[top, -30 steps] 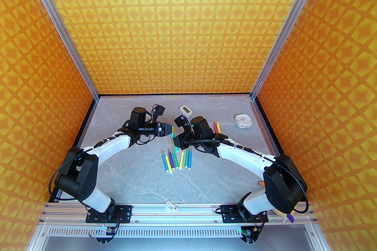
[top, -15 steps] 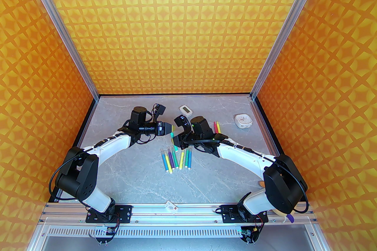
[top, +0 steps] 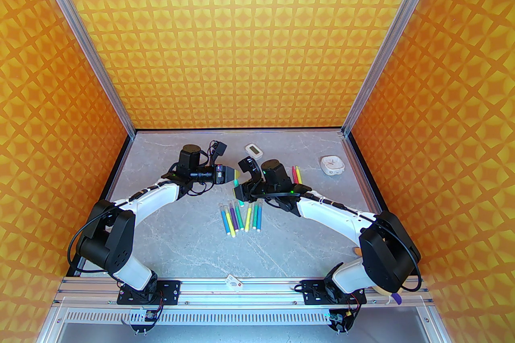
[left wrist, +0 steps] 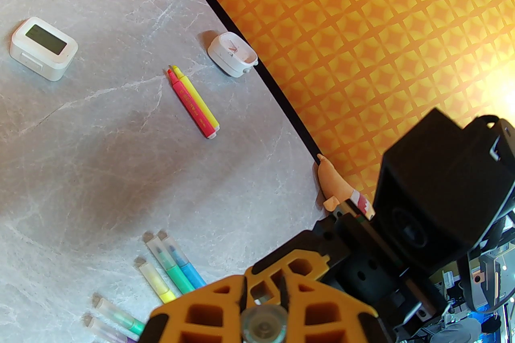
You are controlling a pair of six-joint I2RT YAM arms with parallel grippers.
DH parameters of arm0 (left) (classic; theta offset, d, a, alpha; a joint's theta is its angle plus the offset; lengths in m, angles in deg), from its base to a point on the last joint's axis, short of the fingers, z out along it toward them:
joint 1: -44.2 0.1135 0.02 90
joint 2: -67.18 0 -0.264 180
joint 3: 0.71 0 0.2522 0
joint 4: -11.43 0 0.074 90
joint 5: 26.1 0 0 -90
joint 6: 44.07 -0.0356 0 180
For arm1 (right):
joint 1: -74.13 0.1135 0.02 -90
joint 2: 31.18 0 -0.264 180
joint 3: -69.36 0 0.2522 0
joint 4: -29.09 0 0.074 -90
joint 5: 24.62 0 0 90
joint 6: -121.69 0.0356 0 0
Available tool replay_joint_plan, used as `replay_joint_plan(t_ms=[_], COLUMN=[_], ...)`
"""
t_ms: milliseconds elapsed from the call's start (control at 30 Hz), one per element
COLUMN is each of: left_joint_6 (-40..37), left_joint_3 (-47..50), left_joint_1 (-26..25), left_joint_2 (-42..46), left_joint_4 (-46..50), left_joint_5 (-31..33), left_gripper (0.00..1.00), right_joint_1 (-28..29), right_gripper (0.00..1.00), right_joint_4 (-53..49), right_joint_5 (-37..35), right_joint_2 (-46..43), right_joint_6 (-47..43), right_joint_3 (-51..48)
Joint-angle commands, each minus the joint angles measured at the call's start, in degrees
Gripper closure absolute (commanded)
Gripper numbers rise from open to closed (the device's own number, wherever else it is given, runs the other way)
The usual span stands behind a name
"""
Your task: Open the pen caps
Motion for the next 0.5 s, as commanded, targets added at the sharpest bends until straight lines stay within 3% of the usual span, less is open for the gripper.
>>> replay_joint_plan(t_ms=[0, 300, 467], left_joint_6=[1.61, 2.78, 4.47], left_joint_3=[-2.42, -3.65, -4.25], left_joint_1=[-0.36, 0.31, 2.99], left_joint_2=[-0.4, -1.31, -1.09], left_joint_4=[-1.79, -2.83, -2.64], left_joint_5=[-1.36, -1.27, 1.62], left_gripper=[1.0, 1.0, 1.0], right_joint_1=[0.49, 0.44, 0.44], right_gripper=[0.71, 0.96, 1.0], right_joint_4=[2.58, 1.58, 1.19], right_joint_5=[0.2, 0.1, 2.13], right_joint_2=[0.48, -1.3, -2.49], right_joint_6=[0.09, -0.89, -0.75], right_joint_3=[-0.89, -2.31, -4.64])
